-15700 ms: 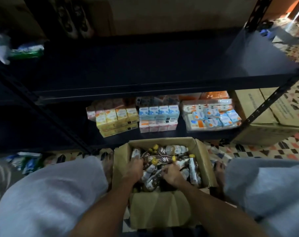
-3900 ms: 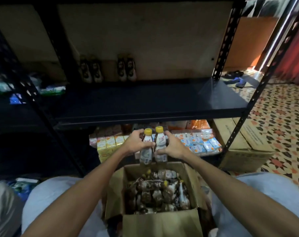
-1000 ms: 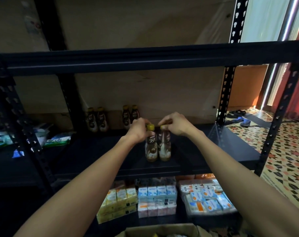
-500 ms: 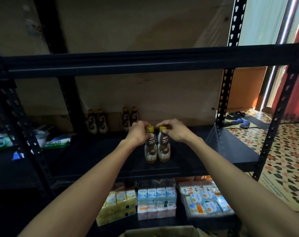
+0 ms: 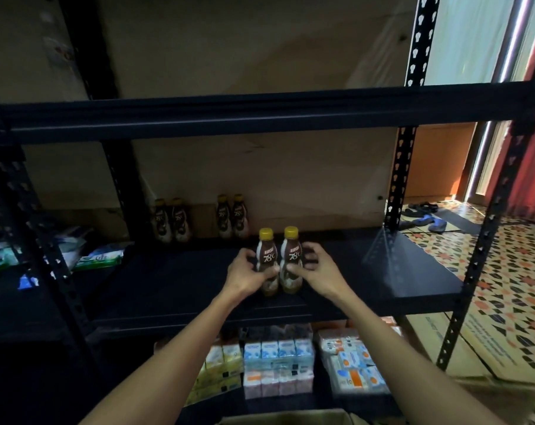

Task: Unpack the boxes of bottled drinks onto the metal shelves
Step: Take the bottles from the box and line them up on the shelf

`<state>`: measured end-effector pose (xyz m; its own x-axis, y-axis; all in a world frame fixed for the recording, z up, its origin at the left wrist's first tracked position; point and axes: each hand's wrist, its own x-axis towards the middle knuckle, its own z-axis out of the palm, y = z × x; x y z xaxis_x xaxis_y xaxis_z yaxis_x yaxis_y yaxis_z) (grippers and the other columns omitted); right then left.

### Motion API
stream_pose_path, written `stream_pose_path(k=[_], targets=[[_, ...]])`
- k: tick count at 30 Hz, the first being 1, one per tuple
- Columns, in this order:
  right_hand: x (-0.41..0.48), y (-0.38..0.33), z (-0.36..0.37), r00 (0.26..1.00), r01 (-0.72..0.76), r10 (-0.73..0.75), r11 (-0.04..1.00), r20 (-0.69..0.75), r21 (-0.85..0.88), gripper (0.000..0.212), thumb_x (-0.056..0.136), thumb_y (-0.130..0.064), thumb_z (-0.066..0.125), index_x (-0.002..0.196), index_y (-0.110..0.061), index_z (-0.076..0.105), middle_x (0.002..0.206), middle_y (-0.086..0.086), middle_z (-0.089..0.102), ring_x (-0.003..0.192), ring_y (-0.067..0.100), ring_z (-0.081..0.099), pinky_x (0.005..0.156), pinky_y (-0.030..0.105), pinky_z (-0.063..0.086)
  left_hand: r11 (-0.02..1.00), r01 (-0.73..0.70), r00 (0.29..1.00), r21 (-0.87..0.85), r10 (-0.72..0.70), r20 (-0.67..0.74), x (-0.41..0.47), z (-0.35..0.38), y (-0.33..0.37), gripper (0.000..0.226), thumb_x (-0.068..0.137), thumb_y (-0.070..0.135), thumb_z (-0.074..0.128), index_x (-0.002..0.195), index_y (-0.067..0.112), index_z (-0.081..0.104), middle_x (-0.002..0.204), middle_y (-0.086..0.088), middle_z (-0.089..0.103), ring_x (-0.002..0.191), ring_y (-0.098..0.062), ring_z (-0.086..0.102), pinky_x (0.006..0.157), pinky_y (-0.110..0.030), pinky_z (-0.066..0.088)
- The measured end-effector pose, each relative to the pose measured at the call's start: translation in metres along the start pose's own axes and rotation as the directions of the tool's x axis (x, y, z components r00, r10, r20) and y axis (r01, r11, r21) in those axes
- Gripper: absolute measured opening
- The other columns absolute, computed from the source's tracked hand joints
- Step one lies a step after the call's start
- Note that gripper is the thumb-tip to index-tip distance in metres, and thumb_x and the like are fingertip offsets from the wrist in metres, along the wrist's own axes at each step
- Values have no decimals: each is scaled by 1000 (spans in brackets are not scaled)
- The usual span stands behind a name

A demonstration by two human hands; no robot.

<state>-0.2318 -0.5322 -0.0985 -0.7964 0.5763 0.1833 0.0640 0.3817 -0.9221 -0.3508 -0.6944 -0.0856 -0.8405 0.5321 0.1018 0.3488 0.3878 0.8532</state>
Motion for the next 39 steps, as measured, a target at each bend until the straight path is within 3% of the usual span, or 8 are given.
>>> stream_pose_path(k=[5,12,18,23,28,32,36,39], targets=[[1,16,13,999,21,-21,1000,-31,-7,43,87,-24,79,123,-24,56,106,-12,66,98,3,63,87,23,52,999,-25,994,-36,21,-106,4,23,-4,40,74,31,86,104,21,62,87,6,70,82,-6,66,73,-22,52],[19,36,-9,993,28,-33,999,-113,-45,36,90,-17,75,116,-28,53,102,-17,63,93,-7,57,74,7,42,988,-114,990,-102,105,-94,25,59,2,31,78,25,83,101,25,62,87,12,68,83,2,64,69,-11,47],[62,56,-14,979,57,-60,998,-194,-20,31,90,-15,74,113,-23,54,106,-10,64,96,-1,60,83,20,49,971,-194,974,-141,174,-148,68,91,-3,28,78,31,82,99,31,63,90,11,71,87,-3,69,82,-33,59],[116,69,-5,973,70,-71,997,-222,-13,31,90,-14,74,113,-22,55,108,-5,67,98,4,63,80,15,47,966,-216,961,-142,184,-208,125,106,-17,30,76,39,81,99,34,62,92,11,71,85,-7,70,82,-40,59],[171,86,0,967,63,-68,998,-244,-29,32,92,-24,73,118,-19,55,110,-1,65,98,10,62,75,14,44,970,-201,956,-136,164,-245,179,118,-23,43,80,44,79,108,14,69,100,1,72,93,-14,68,81,-29,57],[202,95,2,968,96,-84,995,-237,38,31,96,-8,66,118,-23,50,101,-6,62,84,-4,55,61,1,42,947,-273,940,-167,226,-254,212,128,-28,41,87,34,75,123,19,64,106,6,68,97,-10,64,82,-20,51],[228,105,9,953,166,-126,978,-274,127,33,93,3,65,117,-16,55,101,-7,63,89,-2,59,69,4,45,919,-348,910,-184,284,-302,239,138,-28,25,88,26,75,111,22,65,100,9,67,91,-9,66,71,-7,47],[245,111,13,950,164,-77,949,-303,271,25,93,3,66,117,0,57,100,5,65,79,2,63,64,12,49,904,-359,912,-233,287,-293,257,144,-31,20,89,22,74,104,26,63,95,11,67,90,-11,67,72,-12,49]])
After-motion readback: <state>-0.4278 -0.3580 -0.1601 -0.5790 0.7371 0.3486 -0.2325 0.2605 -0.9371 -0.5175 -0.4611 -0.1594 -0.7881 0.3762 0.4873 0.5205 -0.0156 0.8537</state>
